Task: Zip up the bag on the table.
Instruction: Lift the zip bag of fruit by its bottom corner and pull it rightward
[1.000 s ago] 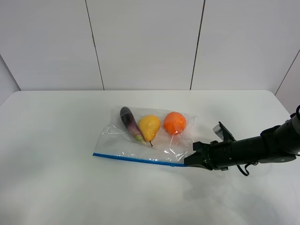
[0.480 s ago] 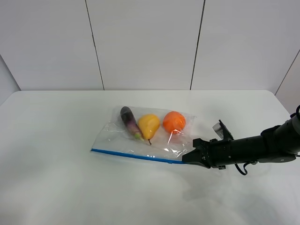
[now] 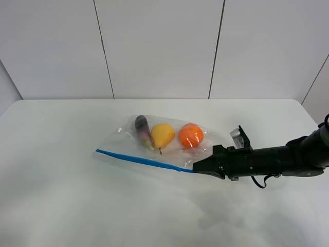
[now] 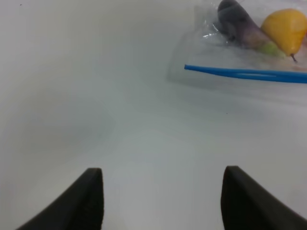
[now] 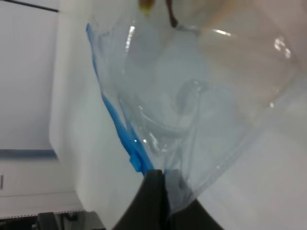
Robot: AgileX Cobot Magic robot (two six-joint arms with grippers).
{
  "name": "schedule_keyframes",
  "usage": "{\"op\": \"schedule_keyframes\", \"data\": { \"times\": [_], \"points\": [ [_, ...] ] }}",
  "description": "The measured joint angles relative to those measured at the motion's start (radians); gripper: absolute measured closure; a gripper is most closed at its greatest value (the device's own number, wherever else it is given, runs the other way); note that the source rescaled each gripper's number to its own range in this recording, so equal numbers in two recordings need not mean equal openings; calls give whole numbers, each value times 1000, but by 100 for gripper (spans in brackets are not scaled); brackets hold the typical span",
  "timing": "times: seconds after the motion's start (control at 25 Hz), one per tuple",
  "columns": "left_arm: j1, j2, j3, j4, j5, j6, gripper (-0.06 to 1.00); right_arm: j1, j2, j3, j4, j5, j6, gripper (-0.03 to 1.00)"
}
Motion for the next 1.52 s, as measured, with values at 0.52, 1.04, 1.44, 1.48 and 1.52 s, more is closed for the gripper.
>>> {"op": "schedule_keyframes", "data": {
  "times": [0.52,1.04,1.44,1.48,1.52],
  "points": [
    [0,0,0,0,0,0,19,0,-22,-92,-13,-38,22,97],
    [0,0,0,0,0,1,19,0,-160,-222,-217,-185,186,97],
    [0,0,1,0,0,1,19,0,-162,-272,-249,-205,218,97],
    [0,0,1,0,0,1,19,0,-162,-272,-249,-205,218,97],
    [0,0,1,0,0,1,19,0,-162,-272,-249,-205,218,97]
  ]
}}
